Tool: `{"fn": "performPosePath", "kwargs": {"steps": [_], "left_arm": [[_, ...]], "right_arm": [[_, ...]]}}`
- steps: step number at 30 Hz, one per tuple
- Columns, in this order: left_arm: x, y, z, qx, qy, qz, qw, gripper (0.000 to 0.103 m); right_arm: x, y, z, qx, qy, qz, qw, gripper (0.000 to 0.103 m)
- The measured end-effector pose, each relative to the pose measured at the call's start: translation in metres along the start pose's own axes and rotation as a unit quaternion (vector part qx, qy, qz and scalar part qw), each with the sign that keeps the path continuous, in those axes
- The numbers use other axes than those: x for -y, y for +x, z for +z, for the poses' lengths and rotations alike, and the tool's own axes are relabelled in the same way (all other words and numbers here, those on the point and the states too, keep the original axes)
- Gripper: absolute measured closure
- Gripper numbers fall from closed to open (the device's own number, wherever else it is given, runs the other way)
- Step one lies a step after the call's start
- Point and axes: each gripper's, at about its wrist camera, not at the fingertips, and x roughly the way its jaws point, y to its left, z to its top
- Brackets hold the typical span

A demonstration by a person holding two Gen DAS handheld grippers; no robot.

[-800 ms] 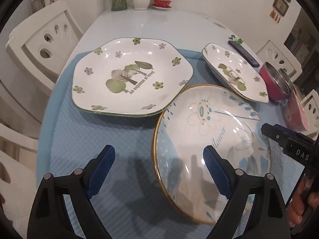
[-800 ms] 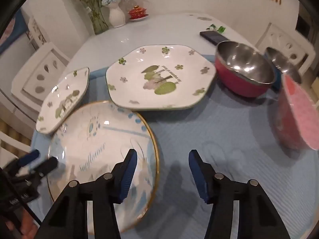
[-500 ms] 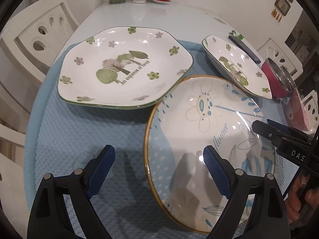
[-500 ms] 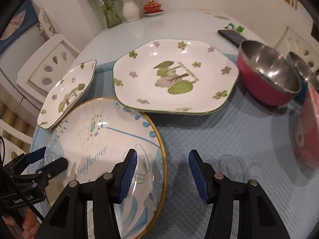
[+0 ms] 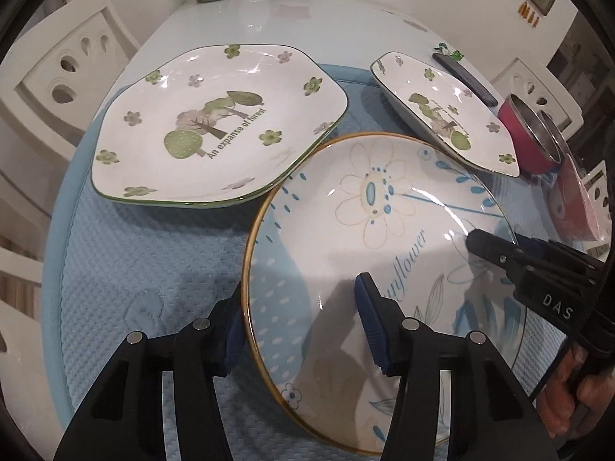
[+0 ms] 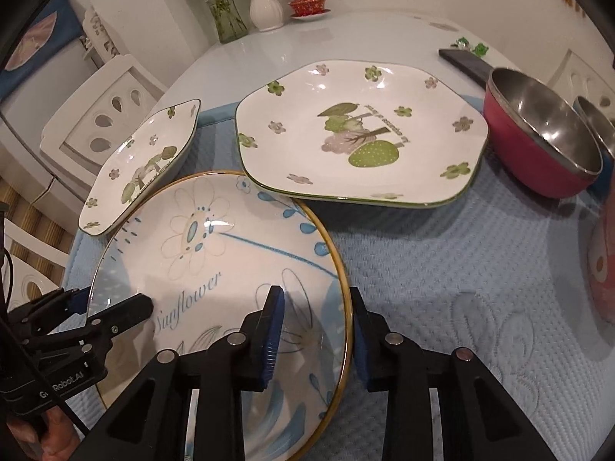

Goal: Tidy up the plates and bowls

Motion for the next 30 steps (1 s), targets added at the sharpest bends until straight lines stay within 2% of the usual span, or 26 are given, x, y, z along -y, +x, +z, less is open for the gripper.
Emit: {"fn": "performPosePath", "kwargs": {"steps": [5, 9, 16, 23, 27, 30], "left_arm": [[0.000, -0.006, -0.011, -0.001, -0.007, 0.002, 1.0000, 0.054], [0.002, -0.016, -0.020, -0.001, -0.022, -0.001, 0.9998, 0.055], [-0.002, -0.055, -0.037, 0.019, -0.051, -0.023, 0.9982, 0.055], [-0.017, -0.098, -0.066, 0.039, -0.060, -0.020, 0.9972, 0.055], [-0.026, -0.108, -0.089, 0.032, -0.055, -0.010, 0.9979, 0.055], [-0.040, -0.101, -0.108, 0.015, -0.069, -0.013, 0.9974, 0.055]], "right_arm": [[0.000, -0.005, -0.007, 0.000, 0.015, -0.005, 1.000, 0.071], [-0.003, -0.012, -0.012, 0.001, 0.016, -0.025, 1.000, 0.071], [-0.022, -0.043, -0.028, -0.005, 0.015, -0.046, 0.999, 0.071], [-0.055, -0.081, -0.059, -0.008, 0.019, -0.042, 0.999, 0.071], [-0.068, -0.088, -0.086, -0.024, 0.039, -0.037, 0.998, 0.071], [-0.079, -0.079, -0.106, -0.044, 0.032, -0.039, 0.998, 0.071]]}}
